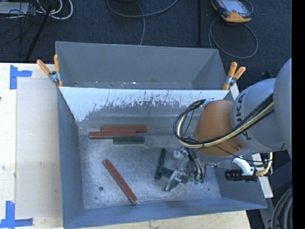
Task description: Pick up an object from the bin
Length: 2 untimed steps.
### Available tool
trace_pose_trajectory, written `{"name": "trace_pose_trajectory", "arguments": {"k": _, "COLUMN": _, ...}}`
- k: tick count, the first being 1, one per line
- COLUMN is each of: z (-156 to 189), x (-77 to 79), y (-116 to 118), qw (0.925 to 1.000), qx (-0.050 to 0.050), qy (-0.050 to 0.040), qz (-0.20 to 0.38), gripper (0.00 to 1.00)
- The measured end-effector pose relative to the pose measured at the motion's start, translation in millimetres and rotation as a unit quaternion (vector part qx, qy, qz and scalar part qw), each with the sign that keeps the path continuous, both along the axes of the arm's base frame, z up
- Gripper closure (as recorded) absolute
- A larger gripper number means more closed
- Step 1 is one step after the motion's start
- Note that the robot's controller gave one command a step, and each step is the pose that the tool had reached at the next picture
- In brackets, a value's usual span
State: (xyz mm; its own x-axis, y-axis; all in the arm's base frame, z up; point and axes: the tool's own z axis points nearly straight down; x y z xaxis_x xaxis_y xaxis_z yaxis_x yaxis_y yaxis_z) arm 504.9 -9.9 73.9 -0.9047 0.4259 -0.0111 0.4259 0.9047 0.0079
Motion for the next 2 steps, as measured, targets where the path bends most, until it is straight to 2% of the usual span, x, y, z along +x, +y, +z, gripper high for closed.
{"name": "trace_pose_trajectory", "arguments": {"k": 1, "z": -0.4, "x": 6.2, "y": -5.2, "qw": 0.9985, "qx": -0.001, "qy": 0.0041, "qz": 0.055, "gripper": 0.00}}
{"name": "trace_pose_trajectory", "arguments": {"k": 2, "z": 2.7, "x": 2.4, "y": -0.6, "qw": 1.0000, "qx": -0.002, "qy": 0.0036, "qz": 0.000, "gripper": 1.00}}
